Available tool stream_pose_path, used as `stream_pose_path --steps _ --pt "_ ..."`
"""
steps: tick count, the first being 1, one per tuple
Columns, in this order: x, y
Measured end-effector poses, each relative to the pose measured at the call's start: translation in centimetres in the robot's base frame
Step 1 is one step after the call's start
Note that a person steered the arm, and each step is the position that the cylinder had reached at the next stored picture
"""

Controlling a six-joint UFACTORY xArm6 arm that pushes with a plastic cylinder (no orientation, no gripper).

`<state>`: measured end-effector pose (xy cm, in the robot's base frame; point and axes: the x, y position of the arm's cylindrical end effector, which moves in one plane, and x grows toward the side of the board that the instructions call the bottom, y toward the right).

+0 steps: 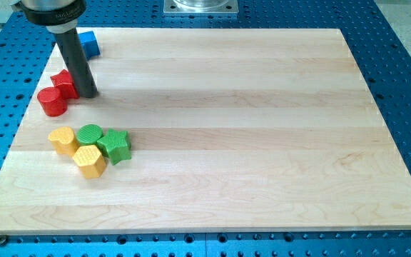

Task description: Move your arm below the hexagon

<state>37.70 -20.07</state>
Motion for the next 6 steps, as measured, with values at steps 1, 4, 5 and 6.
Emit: stream_pose_path --steps 1,4,5,6 --pt "5.6 7.0" --pt "24.2 7.9" --pt "24.1 5.2" --pt "24.2 4.6"
